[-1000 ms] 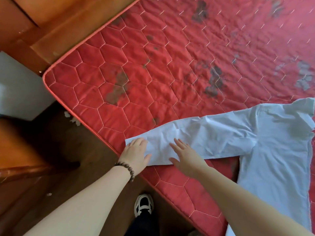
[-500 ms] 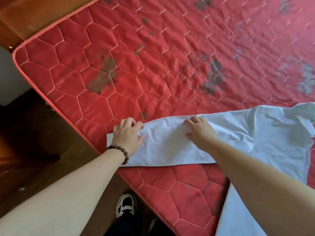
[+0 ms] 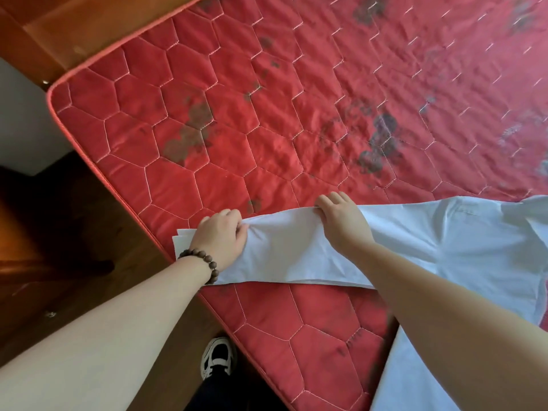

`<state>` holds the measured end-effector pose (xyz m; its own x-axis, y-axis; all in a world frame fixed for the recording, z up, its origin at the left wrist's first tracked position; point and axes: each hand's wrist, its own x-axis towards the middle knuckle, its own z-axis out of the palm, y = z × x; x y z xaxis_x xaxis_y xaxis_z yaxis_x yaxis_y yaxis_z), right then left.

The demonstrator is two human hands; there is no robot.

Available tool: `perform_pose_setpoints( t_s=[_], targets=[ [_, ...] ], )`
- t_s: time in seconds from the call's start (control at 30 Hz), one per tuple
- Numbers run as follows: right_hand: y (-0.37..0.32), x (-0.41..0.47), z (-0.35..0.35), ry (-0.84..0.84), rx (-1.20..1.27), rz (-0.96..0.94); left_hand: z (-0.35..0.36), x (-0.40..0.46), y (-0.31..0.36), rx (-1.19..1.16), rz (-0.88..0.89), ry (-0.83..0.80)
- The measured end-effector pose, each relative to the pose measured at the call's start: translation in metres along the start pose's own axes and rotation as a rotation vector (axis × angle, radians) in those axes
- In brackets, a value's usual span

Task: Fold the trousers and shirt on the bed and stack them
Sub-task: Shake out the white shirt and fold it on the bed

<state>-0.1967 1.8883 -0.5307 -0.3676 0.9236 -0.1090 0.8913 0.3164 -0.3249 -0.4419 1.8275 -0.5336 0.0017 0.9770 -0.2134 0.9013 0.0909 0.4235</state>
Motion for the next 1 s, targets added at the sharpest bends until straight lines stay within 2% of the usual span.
perform_pose_setpoints(
  t_s=[0.13, 0.27, 0.43, 0.57, 0.67, 0.73, 0.83, 1.0],
  targets=[
    [-0.003, 0.007, 0.009, -0.193, -0.078, -0.008, 0.003, 0.002, -0.010, 0.144, -0.088, -0.133],
    [0.018, 0.011, 0.010, -0.200, -0.107, 0.063, 0.014, 0.014, -0.013, 0.131, -0.047, -0.199],
    [0.041, 0.015, 0.002, -0.308, -0.169, 0.116, 0.015, 0.021, -0.022, 0.174, 0.006, -0.270],
    [0.042, 0.016, 0.002, -0.270, -0.153, 0.102, 0.003, 0.020, -0.035, 0.117, -0.008, -0.109],
    [0.042, 0.014, 0.003, -0.281, -0.193, 0.132, -0.001, 0.018, -0.046, 0.176, -0.039, -0.162],
    [0.044, 0.015, 0.002, -0.276, -0.205, 0.144, -0.004, 0.016, -0.050, 0.129, -0.055, -0.182],
    [0.045, 0.014, 0.002, -0.227, -0.168, 0.168, -0.009, 0.014, -0.054, 0.034, -0.106, -0.075],
    [0.033, 0.002, 0.010, -0.082, -0.360, 0.245, -0.004, 0.004, -0.054, 0.250, -0.182, -0.130]
  ],
)
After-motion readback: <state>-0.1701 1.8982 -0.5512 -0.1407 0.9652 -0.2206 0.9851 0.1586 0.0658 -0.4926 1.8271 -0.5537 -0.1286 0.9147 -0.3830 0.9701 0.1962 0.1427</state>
